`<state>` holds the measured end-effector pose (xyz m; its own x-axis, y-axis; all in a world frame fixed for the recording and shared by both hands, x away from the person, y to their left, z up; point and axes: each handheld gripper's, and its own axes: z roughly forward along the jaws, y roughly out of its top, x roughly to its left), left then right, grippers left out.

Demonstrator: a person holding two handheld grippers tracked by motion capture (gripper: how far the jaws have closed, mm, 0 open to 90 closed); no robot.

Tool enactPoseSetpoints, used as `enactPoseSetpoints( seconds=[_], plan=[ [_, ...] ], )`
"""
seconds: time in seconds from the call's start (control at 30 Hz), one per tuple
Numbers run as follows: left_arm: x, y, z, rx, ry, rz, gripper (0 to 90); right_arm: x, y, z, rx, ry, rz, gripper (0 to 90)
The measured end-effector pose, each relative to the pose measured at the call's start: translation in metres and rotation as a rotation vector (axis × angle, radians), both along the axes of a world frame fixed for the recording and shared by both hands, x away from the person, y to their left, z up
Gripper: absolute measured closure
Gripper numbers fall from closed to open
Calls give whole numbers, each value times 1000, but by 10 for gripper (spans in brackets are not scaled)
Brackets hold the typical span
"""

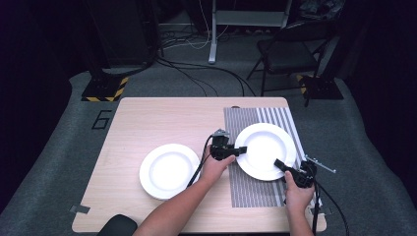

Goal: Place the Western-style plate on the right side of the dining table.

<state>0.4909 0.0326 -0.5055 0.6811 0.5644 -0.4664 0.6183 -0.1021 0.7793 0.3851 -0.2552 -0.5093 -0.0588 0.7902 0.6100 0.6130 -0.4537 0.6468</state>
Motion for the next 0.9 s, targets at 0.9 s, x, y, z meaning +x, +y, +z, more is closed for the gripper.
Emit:
enactPoseSetpoints(
  seconds=[0.9],
  plan=[
    [9,-8,-16,39,10,26,597,12,-3,-16,-50,23,5,678]
  ],
)
